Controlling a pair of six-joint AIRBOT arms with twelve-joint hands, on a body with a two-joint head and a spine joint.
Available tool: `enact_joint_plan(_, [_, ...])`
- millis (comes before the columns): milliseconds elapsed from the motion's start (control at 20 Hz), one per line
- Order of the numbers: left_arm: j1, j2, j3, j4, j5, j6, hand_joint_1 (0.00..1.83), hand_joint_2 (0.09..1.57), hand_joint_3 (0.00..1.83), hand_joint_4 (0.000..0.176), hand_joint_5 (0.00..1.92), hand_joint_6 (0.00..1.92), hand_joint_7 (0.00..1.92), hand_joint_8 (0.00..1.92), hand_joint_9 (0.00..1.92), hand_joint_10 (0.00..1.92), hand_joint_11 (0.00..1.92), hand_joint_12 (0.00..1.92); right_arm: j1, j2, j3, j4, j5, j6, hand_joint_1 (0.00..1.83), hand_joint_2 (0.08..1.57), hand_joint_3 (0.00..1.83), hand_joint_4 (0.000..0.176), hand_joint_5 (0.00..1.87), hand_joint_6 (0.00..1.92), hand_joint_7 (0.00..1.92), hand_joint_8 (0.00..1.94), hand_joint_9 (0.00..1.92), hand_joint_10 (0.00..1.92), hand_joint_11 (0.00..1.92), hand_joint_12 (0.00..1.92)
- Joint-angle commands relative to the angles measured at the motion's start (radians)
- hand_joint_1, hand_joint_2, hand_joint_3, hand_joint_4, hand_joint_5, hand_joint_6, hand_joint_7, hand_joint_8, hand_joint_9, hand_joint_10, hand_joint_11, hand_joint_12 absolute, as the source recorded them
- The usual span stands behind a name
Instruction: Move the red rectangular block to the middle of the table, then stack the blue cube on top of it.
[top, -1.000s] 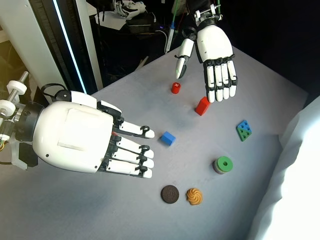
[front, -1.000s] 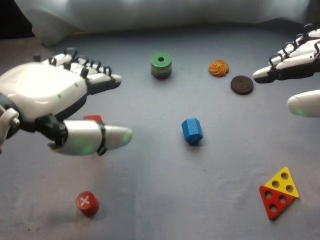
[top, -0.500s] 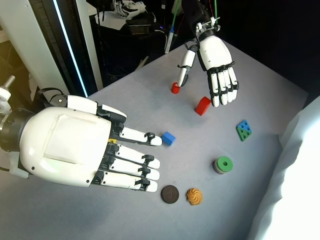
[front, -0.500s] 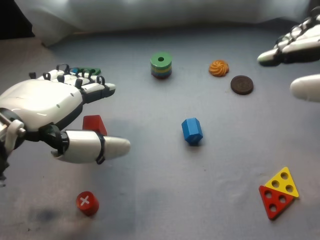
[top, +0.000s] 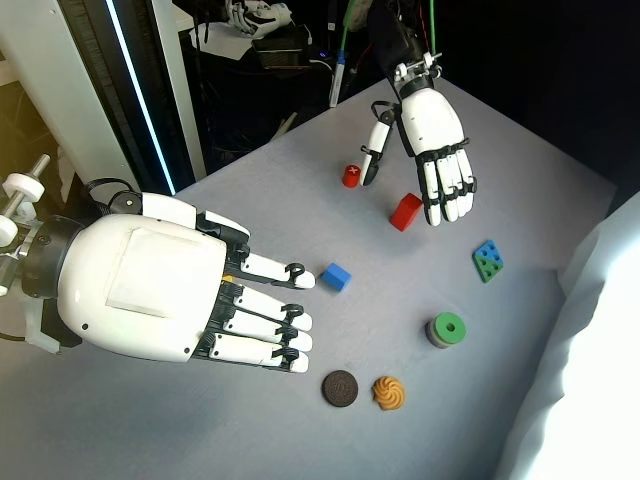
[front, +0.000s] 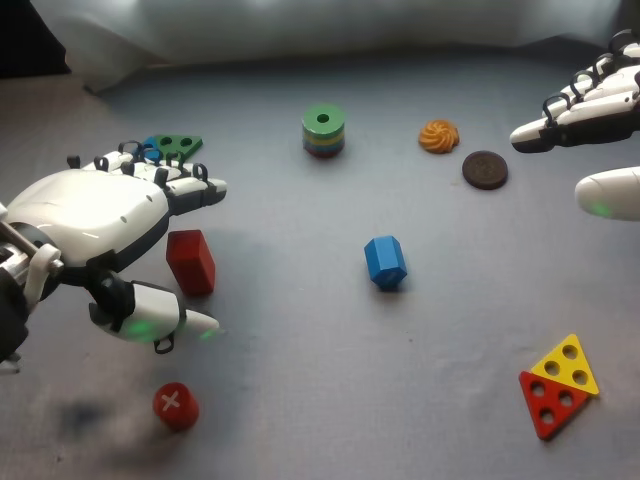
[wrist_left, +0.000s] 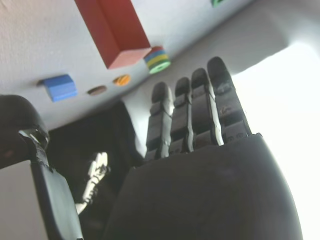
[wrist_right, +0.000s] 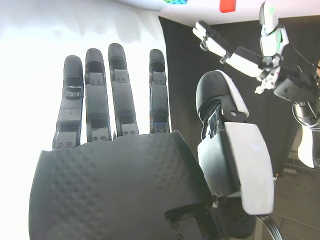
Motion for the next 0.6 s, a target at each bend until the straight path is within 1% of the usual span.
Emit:
enact_joint_plan(0, [-0.002, 0.001, 0.009, 0.025, -0.082, -0.004, 0.85, 0.89, 0.0, 0.058, 0.33, 0.01, 0.21, 0.0, 0.18, 0.01, 0.0, 0.58, 0.012, 0.013, -0.002, 0.024, 0.102, 0.0, 0.02, 1.34, 0.0, 0.0, 0.37, 0.0, 0.36, 0.0, 0.3, 0.0, 0.0, 0.59])
enact_joint_plan(50, [-0.001, -0.008, 0.018, 0.025, -0.082, -0.004, 0.85, 0.88, 0.0, 0.059, 0.35, 0.01, 0.22, 0.01, 0.18, 0.01, 0.0, 0.6, 0.012, 0.013, -0.002, 0.024, 0.103, 0.0, 0.02, 1.34, 0.0, 0.0, 0.38, 0.0, 0.37, 0.0, 0.29, 0.0, 0.0, 0.62])
enact_joint_plan(100, [-0.001, -0.017, 0.029, 0.023, -0.081, -0.004, 0.86, 0.89, 0.0, 0.053, 0.37, 0.01, 0.25, 0.01, 0.2, 0.01, 0.0, 0.63, 0.012, 0.013, -0.002, 0.024, 0.103, 0.0, 0.01, 1.34, 0.0, 0.0, 0.39, 0.01, 0.38, 0.01, 0.3, 0.01, 0.0, 0.62])
enact_joint_plan(250, [-0.001, -0.036, 0.058, 0.022, -0.072, -0.001, 0.88, 0.9, 0.0, 0.036, 0.4, 0.01, 0.26, 0.01, 0.19, 0.01, 0.0, 0.62, 0.013, 0.013, -0.003, 0.024, 0.104, 0.0, 0.0, 1.34, 0.0, 0.0, 0.38, 0.0, 0.37, 0.0, 0.29, 0.0, 0.0, 0.59])
enact_joint_plan(350, [-0.001, -0.044, 0.074, 0.011, -0.069, 0.01, 0.88, 0.9, 0.0, 0.024, 0.41, 0.01, 0.27, 0.01, 0.2, 0.01, 0.0, 0.63, 0.013, 0.013, -0.005, 0.024, 0.105, 0.0, 0.0, 1.34, 0.0, 0.0, 0.38, 0.0, 0.38, 0.0, 0.3, 0.0, 0.0, 0.61])
enact_joint_plan(400, [-0.001, -0.047, 0.08, 0.001, -0.069, 0.02, 0.88, 0.9, 0.0, 0.011, 0.42, 0.02, 0.28, 0.01, 0.21, 0.01, 0.0, 0.64, 0.013, 0.013, -0.006, 0.024, 0.105, 0.0, 0.0, 1.34, 0.0, 0.0, 0.39, 0.0, 0.38, 0.0, 0.3, 0.0, 0.0, 0.63])
enact_joint_plan(500, [-0.001, -0.052, 0.086, -0.019, -0.069, 0.036, 0.88, 0.93, 0.01, 0.01, 0.46, 0.02, 0.3, 0.01, 0.22, 0.01, 0.0, 0.65, 0.013, 0.013, -0.007, 0.024, 0.105, 0.0, 0.0, 1.34, 0.0, 0.0, 0.38, 0.0, 0.37, 0.0, 0.3, 0.0, 0.0, 0.62])
enact_joint_plan(550, [0.0, -0.056, 0.09, -0.029, -0.069, 0.044, 0.89, 0.94, 0.01, 0.002, 0.46, 0.01, 0.29, 0.0, 0.22, 0.0, 0.0, 0.64, 0.013, 0.013, -0.008, 0.024, 0.105, 0.0, 0.0, 1.34, 0.0, 0.0, 0.4, 0.0, 0.39, 0.01, 0.32, 0.01, 0.0, 0.65])
